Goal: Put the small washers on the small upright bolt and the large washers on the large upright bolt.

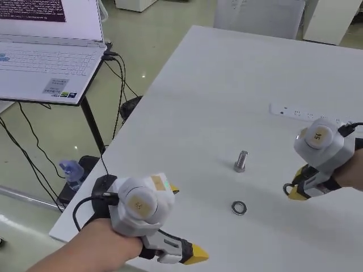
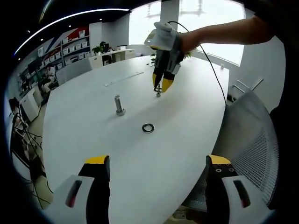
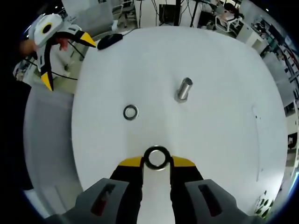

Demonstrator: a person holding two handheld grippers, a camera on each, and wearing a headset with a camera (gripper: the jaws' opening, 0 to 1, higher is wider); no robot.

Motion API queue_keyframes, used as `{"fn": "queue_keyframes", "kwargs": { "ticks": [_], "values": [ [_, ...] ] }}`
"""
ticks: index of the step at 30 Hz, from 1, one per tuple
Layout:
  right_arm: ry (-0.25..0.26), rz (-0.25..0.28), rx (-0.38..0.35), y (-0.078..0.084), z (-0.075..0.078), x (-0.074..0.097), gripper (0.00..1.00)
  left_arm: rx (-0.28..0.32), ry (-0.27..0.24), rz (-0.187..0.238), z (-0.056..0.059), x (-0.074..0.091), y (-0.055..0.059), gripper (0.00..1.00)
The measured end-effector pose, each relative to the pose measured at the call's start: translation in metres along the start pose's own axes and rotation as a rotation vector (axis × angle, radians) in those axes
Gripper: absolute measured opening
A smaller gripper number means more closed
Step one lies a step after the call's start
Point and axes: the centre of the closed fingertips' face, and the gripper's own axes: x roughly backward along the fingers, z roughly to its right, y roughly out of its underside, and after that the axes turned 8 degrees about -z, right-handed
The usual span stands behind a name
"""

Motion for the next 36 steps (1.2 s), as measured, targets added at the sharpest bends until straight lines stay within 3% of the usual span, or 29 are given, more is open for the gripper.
{"fn": "queue_keyframes", "kwargs": {
  "ticks": [22, 36],
  "values": [
    [0.03, 0.044, 0.046, -0.06, 0.031, 0.012, 0.22, 0.011, 0.02, 0.004, -0.001, -0.006, 0.0, 0.86],
    [0.046, 0.069, 0.037, -0.084, 0.053, 0.001, 0.22, 0.032, 0.033, 0.02, -0.003, -0.009, 0.002, 0.87]
  ]
}}
